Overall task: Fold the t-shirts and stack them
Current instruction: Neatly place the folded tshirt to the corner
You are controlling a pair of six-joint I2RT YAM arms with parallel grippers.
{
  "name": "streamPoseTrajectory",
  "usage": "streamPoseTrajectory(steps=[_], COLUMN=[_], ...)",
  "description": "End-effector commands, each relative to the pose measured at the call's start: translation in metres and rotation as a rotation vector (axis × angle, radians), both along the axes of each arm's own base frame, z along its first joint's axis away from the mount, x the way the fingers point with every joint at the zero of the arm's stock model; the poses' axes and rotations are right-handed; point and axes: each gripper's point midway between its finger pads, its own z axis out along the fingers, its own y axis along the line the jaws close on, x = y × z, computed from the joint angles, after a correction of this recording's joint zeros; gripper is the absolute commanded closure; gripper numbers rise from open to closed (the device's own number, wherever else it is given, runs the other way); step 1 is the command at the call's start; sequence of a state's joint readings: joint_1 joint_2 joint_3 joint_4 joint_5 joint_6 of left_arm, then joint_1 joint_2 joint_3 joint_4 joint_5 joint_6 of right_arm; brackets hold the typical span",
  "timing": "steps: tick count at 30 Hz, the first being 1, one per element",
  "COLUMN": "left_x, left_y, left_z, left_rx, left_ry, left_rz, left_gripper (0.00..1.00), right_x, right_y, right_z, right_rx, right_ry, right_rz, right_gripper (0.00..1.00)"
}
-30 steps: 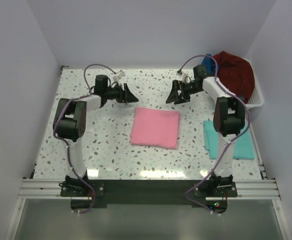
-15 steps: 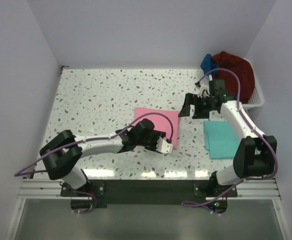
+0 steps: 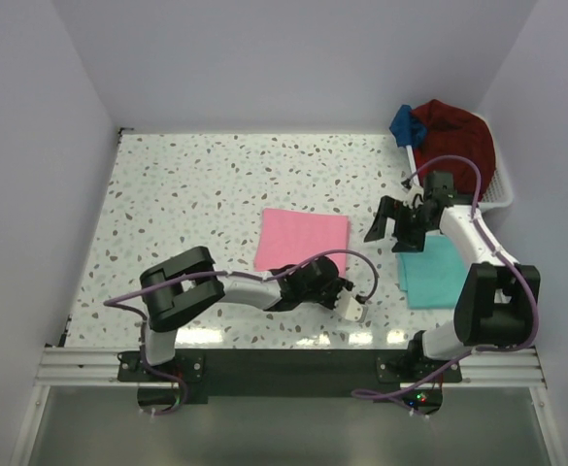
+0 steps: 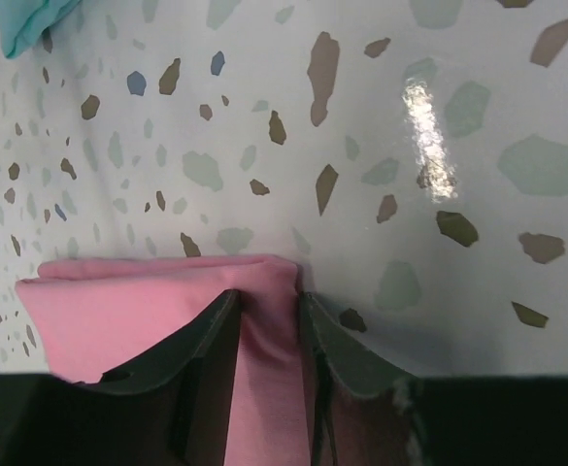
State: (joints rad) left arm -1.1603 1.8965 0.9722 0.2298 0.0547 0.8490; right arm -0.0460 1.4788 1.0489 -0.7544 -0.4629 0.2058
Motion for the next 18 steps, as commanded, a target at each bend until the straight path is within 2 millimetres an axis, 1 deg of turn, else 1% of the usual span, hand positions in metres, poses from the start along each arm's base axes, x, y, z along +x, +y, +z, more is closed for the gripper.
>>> streamPoseTrajectory(steps=[1, 3, 4, 5, 6, 7, 8, 9, 10, 11, 13, 14, 16, 17, 18], left_x=[0.014, 0.017, 0.017, 0.019, 0.020, 0.020, 0.019, 0.018, 0.018, 0.018, 0.016, 0.013, 0.012, 0.011, 0.010], left_y=[-0.013, -0.014, -0.014, -0.013, -0.014, -0.014, -0.016, -0.018, -0.020, -0.022, -0.025, -0.024, -0.027, -0.026, -0.026], left_z=[0.006, 0.003, 0.002, 0.002, 0.009, 0.014, 0.023, 0.039, 0.049, 0.060, 0.083, 0.088, 0.096, 0.097, 0.096], left_rx=[-0.045, -0.043, -0.041, -0.045, -0.065, -0.084, -0.117, -0.163, -0.194, -0.231, -0.289, -0.309, -0.329, -0.332, -0.331], left_ry=[-0.034, -0.028, -0.022, -0.016, -0.005, 0.008, 0.039, 0.067, 0.085, 0.113, 0.190, 0.254, 0.299, 0.323, 0.345], left_rz=[0.031, 0.050, 0.056, 0.062, 0.069, 0.070, 0.056, 0.059, 0.059, 0.048, 0.059, 0.066, 0.064, 0.057, 0.061], left_gripper=[0.66, 0.70, 0.77, 0.82, 0.92, 0.96, 0.99, 1.00, 1.00, 1.00, 1.00, 1.00, 1.00, 1.00, 1.00], right_x=[-0.009, -0.010, -0.011, -0.013, -0.013, -0.013, -0.017, -0.015, -0.015, -0.016, -0.015, -0.015, -0.015, -0.014, -0.008], right_y=[0.006, 0.009, 0.011, 0.014, 0.017, 0.017, 0.022, 0.024, 0.026, 0.028, 0.034, 0.039, 0.046, 0.050, 0.056], right_z=[-0.002, -0.004, -0.006, -0.008, -0.009, -0.011, -0.013, -0.015, -0.016, -0.022, -0.025, -0.029, -0.032, -0.035, -0.034], right_rx=[0.045, 0.069, 0.077, 0.097, 0.118, 0.119, 0.150, 0.163, 0.178, 0.190, 0.225, 0.264, 0.303, 0.330, 0.359], right_ry=[0.024, 0.026, 0.034, 0.045, 0.045, 0.049, 0.061, 0.059, 0.066, 0.090, 0.118, 0.158, 0.192, 0.226, 0.214], right_rz=[0.007, 0.006, 0.007, 0.011, 0.023, 0.021, 0.030, 0.031, 0.029, 0.026, 0.016, 0.008, 0.003, -0.022, -0.019], right_gripper=[0.01, 0.01, 0.01, 0.01, 0.01, 0.01, 0.01, 0.02, 0.02, 0.03, 0.06, 0.07, 0.11, 0.12, 0.12])
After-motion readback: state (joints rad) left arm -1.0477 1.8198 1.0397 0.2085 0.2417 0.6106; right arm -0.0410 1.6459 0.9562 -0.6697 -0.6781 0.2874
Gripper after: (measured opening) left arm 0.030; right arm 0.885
